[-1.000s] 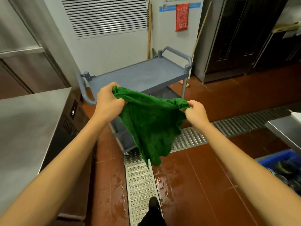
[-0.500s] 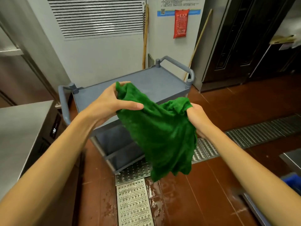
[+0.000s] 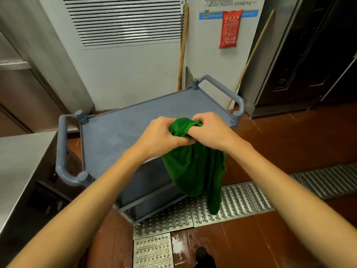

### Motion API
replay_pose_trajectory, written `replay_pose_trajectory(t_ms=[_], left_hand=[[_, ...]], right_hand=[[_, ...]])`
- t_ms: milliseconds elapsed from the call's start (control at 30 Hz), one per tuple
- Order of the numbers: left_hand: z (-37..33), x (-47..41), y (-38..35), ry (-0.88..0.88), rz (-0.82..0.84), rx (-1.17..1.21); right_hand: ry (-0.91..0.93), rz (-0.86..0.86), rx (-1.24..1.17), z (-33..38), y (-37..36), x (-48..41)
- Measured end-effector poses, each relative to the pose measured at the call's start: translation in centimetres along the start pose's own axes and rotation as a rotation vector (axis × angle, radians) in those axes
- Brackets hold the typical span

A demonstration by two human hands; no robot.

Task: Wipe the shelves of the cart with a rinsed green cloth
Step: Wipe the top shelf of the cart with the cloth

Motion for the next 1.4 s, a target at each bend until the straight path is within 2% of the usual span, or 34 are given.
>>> replay_pose_trajectory(t_ms=[100,167,233,300,433,533,633,800,933,1000,1267,1400], left_hand=[[0.9,-4.0,1.0,0.133,0.053,-0.002],[0.8,-6.2,1.9,0.155,0.043,0.005],[0.3,-7.9,2.0,0.151,0.017,0.018],[0.3,-9.3,2.3,0.158,-0.056,0.042],[1.4,-11.4,4.3,0.207,-0.25,0.085],[3.6,-12.6,7.3,0.254,-0.426,0.215],[5.6,-13.5,9.4,0.266,-0.532,0.335],[8.7,-15.2,12.7,0.255,-0.655,0.494],[12.0,-15.9,17.1,0.269,-0.783,0.545],[14.8,-15.7,19.6,0.311,-0.842,0.537],[27.5,-12.4,21.9,0.574,-0.856,0.419],[34.0,-9.3,20.8,0.743,-0.729,0.372]], right_hand=[[-0.004,0.112,-0.101,-2.5,0.5,-2.9],[-0.071,0.294,-0.233,-4.4,-0.6,-4.1],[-0.097,0.456,-0.243,-5.6,-2.0,-4.8],[-0.063,0.54,-0.194,-6.2,-3.5,-5.9],[-0.016,0.494,-0.233,-8.3,-5.3,-9.6],[-0.013,0.415,-0.269,-10.0,-5.8,-12.5],[-0.047,0.408,-0.283,-11.6,-7.3,-15.0],[-0.1,0.549,-0.107,-13.6,-10.2,-17.4],[-0.082,0.673,0.149,-16.1,-10.8,-18.7],[-0.115,0.669,0.122,-17.2,-10.2,-20.1],[-0.208,0.547,-0.042,-16.3,-8.6,-27.3],[-0.22,0.538,-0.038,-15.7,-9.8,-29.6]])
Point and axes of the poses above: each hand's wrist, its own x-axis away from the middle knuckle, its own y-axis out of the back of the hand, z = x × y, the point moved 10 cm from there along -x, towards the middle knuckle, and after that the axes turned 5 degrees about -z, right-handed, at the moved point
